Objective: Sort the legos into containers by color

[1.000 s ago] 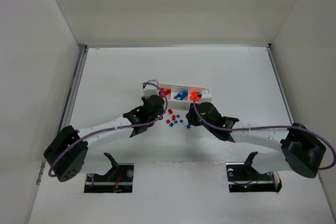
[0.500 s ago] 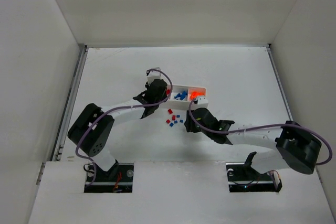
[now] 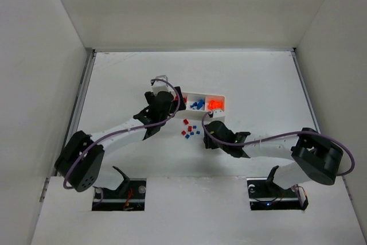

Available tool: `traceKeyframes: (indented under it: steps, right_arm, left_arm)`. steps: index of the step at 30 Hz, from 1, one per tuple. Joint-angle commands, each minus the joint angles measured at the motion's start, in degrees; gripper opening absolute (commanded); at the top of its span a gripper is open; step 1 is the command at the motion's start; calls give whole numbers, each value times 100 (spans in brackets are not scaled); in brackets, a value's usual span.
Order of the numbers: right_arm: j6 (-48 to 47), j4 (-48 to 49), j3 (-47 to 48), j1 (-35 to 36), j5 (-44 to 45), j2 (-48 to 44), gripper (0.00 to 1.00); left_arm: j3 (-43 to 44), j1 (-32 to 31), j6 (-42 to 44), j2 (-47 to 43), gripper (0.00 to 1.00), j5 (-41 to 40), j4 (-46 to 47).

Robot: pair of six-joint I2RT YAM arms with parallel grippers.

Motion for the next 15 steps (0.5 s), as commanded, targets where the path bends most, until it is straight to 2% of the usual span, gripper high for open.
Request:
traceKeyframes:
  steps: [1, 8, 15]
  right_arm:
    - [55, -47, 186, 88, 69, 101, 43]
    - [46, -47, 282, 132, 139, 400, 42]
    - [108, -196, 326, 149, 192, 357, 25]
  left_arm:
    - [-386, -77, 65, -629, 100, -340, 122]
    - [-879, -200, 100, -1307, 100, -587, 87]
    - [-703, -498, 153, -1044, 100, -693, -651]
